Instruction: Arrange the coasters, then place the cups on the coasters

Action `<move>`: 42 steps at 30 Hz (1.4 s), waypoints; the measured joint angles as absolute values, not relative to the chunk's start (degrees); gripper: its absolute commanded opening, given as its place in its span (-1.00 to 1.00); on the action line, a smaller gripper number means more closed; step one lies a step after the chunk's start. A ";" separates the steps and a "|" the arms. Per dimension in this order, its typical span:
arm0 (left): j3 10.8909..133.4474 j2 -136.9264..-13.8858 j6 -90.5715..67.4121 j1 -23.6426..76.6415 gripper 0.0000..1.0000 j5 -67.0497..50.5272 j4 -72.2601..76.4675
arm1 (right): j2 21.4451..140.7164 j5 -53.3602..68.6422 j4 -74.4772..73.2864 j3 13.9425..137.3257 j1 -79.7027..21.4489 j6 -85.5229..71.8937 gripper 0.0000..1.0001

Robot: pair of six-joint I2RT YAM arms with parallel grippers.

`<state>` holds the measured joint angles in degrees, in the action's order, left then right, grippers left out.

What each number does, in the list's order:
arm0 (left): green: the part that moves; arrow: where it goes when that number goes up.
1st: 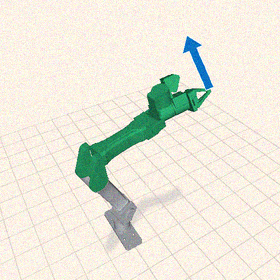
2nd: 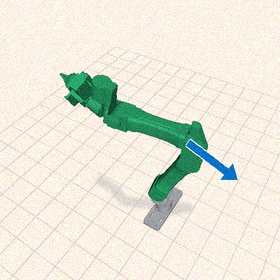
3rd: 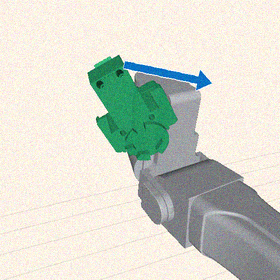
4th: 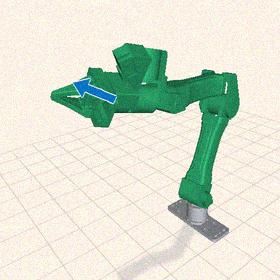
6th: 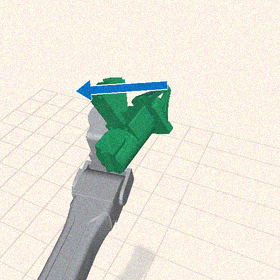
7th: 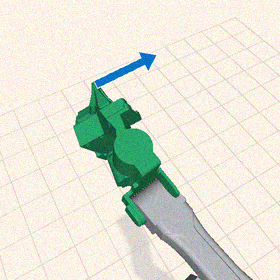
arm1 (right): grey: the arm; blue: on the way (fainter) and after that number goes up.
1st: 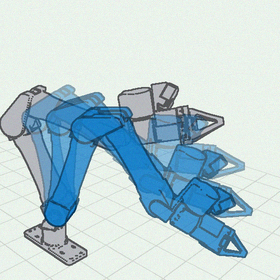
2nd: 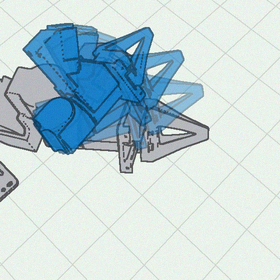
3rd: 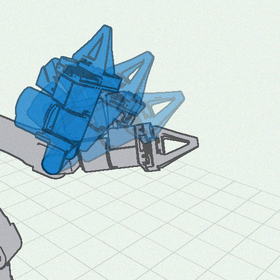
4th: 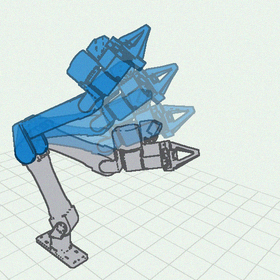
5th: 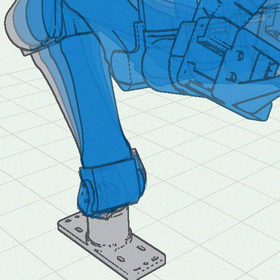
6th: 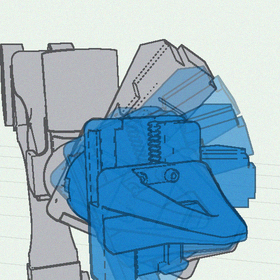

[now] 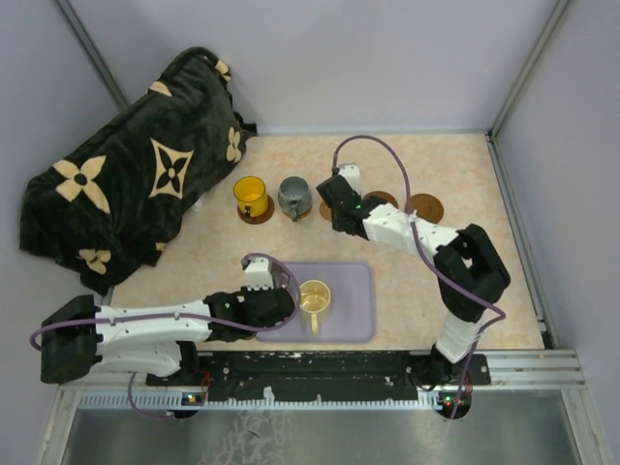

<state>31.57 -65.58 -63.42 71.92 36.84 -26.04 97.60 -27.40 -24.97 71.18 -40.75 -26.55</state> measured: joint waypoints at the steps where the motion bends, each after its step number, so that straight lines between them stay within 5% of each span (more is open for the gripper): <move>1: 31.57 -65.58 -63.44 71.92 -0.57 36.82 -26.02 | 98.91 -26.85 -24.34 71.66 -40.34 -26.41 -1.00; 42: 30.59 -64.34 -63.72 71.92 -0.60 35.79 -25.98 | 109.12 -22.90 -20.82 78.06 -38.44 -27.20 -1.00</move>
<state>30.59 -64.34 -63.72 71.92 35.79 -25.98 109.12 -22.90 -20.82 78.06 -38.44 -27.20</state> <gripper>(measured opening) 0.258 0.155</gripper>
